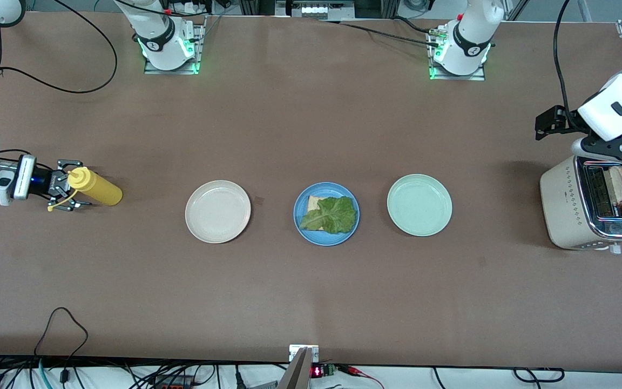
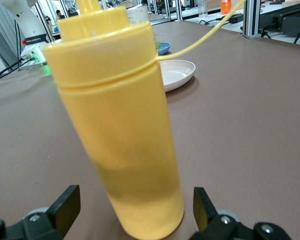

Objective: Make sandwich in blue plate with both arms
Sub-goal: 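Grasp the yellow mustard bottle upright with the right gripper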

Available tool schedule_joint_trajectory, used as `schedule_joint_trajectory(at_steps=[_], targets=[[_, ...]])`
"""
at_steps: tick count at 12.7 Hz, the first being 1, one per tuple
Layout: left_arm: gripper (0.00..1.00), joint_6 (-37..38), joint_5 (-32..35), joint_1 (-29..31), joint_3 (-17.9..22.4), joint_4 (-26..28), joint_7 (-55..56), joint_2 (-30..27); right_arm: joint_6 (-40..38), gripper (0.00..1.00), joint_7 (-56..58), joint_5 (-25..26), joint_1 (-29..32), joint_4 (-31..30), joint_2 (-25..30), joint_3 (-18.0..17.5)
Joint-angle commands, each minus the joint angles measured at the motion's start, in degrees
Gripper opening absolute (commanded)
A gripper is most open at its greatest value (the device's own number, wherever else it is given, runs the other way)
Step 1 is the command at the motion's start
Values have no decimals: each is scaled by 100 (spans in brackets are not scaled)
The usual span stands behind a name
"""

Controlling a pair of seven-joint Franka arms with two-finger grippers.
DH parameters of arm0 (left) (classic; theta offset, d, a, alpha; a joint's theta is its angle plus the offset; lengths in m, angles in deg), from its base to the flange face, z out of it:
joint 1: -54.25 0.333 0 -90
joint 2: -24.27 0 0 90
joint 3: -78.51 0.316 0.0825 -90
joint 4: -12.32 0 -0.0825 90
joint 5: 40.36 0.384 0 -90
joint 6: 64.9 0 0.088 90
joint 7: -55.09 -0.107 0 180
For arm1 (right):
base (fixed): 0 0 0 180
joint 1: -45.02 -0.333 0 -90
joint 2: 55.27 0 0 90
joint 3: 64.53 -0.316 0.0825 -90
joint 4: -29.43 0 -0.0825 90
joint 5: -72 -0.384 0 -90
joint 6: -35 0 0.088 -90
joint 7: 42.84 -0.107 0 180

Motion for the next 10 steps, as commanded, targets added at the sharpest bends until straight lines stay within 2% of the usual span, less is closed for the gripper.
schedule_joint_trajectory(at_steps=[1, 4, 6, 7, 8, 9, 10], targets=[[100, 101, -83, -21, 28, -60, 32, -32, -80, 100, 11, -87, 102, 114, -83, -247], [100, 101, -83, -21, 19, -60, 32, -32, 43, 100, -33, -156, -12, 88, -91, -485], [100, 101, -83, -21, 19, -60, 32, -32, 113, 100, -41, -271, -187, 70, -91, -495], [100, 101, -83, -21, 19, -60, 32, -32, 131, 90, -42, -236, -275, 70, -83, -495], [100, 101, -83, -21, 19, -60, 32, -32, 149, 69, -50, -227, -363, 70, -22, -495], [100, 101, -83, -21, 19, -60, 32, -32, 158, 37, -59, -201, -460, 70, 75, -503], [100, 101, -83, -12, 19, -60, 32, -32, 184, 19, -85, -192, -556, 70, 145, -503]])
